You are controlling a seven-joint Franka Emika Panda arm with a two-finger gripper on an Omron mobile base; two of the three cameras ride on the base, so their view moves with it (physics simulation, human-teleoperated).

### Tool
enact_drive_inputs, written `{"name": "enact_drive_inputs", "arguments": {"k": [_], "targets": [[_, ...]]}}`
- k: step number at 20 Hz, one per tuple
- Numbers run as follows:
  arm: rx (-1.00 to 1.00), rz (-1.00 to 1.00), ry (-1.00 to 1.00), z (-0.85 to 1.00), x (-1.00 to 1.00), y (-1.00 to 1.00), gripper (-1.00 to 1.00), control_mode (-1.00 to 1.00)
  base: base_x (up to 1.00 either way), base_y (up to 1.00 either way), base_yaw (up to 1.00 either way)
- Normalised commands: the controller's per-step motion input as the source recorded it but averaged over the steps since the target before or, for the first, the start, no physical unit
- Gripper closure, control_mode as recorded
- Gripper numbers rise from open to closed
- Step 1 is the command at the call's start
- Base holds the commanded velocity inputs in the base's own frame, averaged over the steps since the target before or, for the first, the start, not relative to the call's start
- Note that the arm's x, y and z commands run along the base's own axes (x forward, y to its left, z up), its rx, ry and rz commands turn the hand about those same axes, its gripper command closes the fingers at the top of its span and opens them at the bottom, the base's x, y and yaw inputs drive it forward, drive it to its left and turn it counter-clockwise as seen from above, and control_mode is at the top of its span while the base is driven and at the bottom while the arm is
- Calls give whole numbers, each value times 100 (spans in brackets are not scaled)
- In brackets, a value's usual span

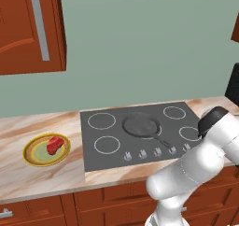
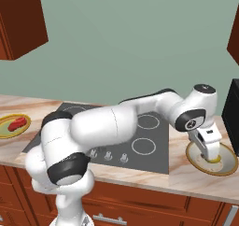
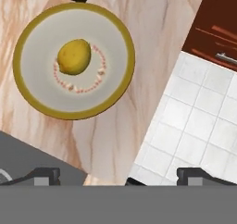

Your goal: Place the steak on the plate and place the lemon on the same plate.

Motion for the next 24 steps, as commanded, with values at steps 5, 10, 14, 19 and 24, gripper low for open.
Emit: {"name": "enact_drive_inputs", "arguments": {"k": [5,10,14,19,24], "targets": [[0,-9,-7,-34,28,-14,-100,-100,0,0,0],[3,-3,-1,-38,26,-25,-100,-100,0,0,0],[0,0,-1,-32,27,-29,-100,-100,0,0,0],[0,0,0,-20,31,-32,-100,-100,0,0,0],[0,-1,0,-10,22,-29,-100,-100,0,0,0]]}}
